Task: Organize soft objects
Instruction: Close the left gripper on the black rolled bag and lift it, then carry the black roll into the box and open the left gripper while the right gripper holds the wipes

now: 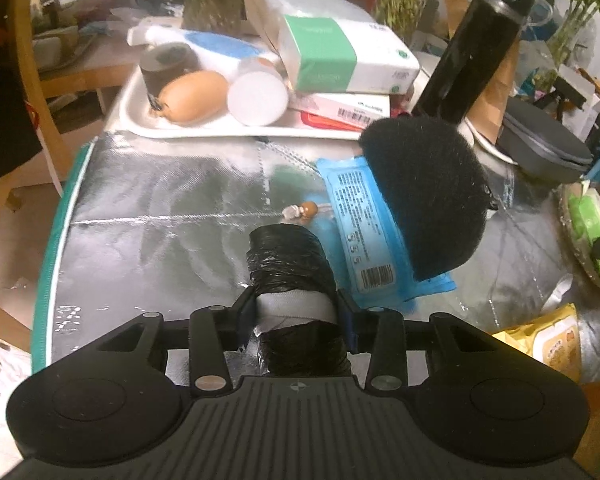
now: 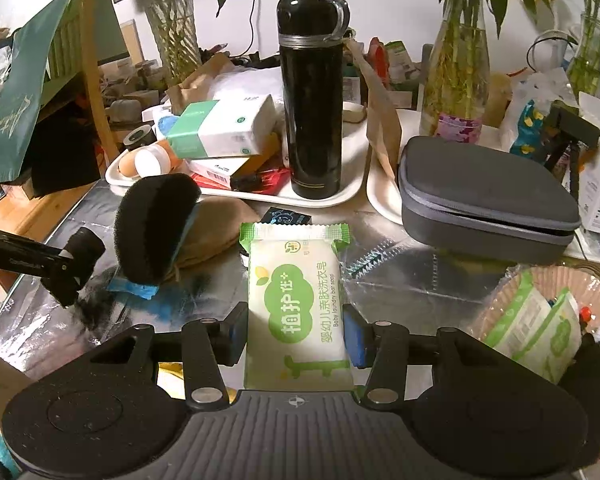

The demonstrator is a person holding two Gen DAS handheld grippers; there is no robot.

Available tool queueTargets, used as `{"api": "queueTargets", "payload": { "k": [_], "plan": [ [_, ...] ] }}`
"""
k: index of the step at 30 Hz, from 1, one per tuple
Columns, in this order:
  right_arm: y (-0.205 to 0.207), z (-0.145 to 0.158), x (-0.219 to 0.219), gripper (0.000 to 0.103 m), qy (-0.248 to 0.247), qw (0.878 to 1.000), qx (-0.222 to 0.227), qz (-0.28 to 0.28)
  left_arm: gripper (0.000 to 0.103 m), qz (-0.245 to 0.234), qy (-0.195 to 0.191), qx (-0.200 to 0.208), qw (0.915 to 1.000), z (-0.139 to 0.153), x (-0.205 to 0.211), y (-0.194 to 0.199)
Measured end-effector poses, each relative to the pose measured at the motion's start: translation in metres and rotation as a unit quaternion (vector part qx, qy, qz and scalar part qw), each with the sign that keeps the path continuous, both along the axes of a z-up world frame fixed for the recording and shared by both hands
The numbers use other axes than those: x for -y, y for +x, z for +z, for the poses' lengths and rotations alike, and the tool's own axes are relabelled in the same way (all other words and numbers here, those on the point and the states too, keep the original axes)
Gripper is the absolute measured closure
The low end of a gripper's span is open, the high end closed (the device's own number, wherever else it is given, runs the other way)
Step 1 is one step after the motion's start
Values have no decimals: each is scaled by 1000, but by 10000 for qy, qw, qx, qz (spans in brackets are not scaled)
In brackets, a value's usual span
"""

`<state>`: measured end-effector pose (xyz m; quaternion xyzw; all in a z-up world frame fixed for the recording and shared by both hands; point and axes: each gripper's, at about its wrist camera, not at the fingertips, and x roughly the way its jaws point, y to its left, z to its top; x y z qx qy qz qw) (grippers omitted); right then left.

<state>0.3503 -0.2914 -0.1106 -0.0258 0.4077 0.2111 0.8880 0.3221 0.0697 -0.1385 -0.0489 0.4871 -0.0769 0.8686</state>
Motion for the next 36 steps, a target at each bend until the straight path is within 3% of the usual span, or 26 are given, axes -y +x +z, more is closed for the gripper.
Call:
{"api": "queueTargets", "payload": {
  "k": [12,21,36],
  "plan": [
    [-18,13,1,52,96,9999,-42,10,63,148,65,338,9993,37,-10,-22],
    [-45,51,1,52,-49,9994,192,295,63,329,223,377,9985,69,-11,-40],
    [-100,102,13,52,24,9980,508,384,63,134,237,883,9957,128,0,-91]
  ]
}}
